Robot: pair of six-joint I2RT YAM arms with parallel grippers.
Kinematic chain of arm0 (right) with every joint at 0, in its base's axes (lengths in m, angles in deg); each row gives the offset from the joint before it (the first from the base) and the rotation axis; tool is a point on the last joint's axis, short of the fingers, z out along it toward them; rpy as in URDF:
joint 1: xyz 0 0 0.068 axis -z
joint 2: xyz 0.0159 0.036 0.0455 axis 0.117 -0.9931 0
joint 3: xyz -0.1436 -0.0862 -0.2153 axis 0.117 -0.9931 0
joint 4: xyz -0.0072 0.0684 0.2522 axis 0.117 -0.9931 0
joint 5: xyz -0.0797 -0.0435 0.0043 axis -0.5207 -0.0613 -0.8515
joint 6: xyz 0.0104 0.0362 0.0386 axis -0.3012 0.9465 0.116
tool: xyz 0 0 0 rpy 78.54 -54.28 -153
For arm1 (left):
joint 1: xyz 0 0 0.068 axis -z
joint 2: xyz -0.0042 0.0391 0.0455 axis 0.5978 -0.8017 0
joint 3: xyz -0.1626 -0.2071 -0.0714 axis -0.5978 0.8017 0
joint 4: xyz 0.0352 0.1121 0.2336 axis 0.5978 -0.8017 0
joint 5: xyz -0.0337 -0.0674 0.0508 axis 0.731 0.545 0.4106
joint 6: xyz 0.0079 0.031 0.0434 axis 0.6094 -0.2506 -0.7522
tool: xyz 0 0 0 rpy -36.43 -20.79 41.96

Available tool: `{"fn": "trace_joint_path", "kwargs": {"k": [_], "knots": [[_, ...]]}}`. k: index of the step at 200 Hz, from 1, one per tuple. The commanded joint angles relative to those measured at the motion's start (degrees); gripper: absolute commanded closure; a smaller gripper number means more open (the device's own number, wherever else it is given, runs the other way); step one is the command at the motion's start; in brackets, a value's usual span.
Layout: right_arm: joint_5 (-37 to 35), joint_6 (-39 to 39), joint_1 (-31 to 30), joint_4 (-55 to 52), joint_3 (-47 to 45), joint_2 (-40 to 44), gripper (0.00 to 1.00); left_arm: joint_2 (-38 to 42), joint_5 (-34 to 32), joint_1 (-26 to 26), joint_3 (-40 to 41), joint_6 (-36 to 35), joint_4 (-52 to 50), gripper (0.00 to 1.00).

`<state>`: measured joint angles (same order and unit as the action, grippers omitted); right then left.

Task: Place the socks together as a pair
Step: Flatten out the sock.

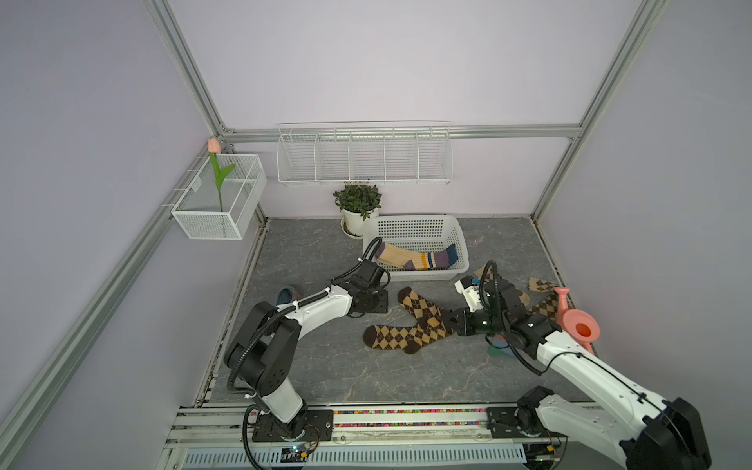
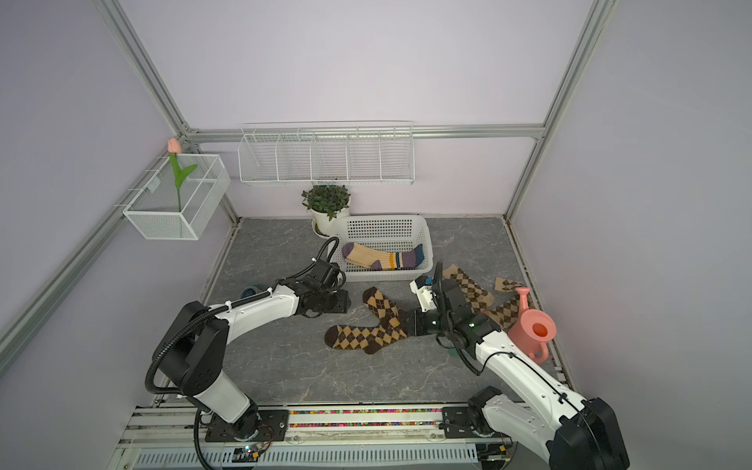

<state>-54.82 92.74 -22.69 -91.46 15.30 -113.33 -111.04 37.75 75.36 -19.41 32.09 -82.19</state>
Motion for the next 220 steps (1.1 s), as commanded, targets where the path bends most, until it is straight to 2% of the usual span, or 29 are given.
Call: {"fn": "trace_joint_path", "kwargs": {"k": [1, 24, 61, 117, 170, 204, 220], "knots": [[1.3, -1.1, -0.3, -0.6, -1.9, -0.9, 0.93, -1.7, 0.9, 2.6, -2.0, -0.3, 3.9, 0.44], [1.5, -1.1, -0.3, 0.0, -2.4, -0.9, 0.93, -4.4, -0.6, 3.9, -3.7, 0.3, 5.1, 0.43], [1.7, -1.4, -0.3, -0.5, -2.8, -0.2, 0.93, -8.9, -9.2, 4.7, -11.4, 1.7, -3.5, 0.45], [1.0, -1.0, -0.3, -1.6, -3.2, 2.1, 0.93, -17.6, -8.7, 7.2, -18.3, 3.2, -4.1, 0.54], [0.7, -1.6, -0.3, -3.6, -2.7, 4.5, 0.93, -22.0, -9.9, 7.7, -21.8, 2.9, -7.9, 0.76], [1.0, -1.9, -0.2, -3.1, -3.1, 4.3, 0.93, -21.0, -10.7, 8.2, -21.5, 2.8, -7.9, 1.00], [1.0, -1.9, -0.2, -2.9, -3.0, 4.2, 0.93, -20.0, -10.9, 8.8, -21.5, 3.0, -8.0, 1.00]]}}
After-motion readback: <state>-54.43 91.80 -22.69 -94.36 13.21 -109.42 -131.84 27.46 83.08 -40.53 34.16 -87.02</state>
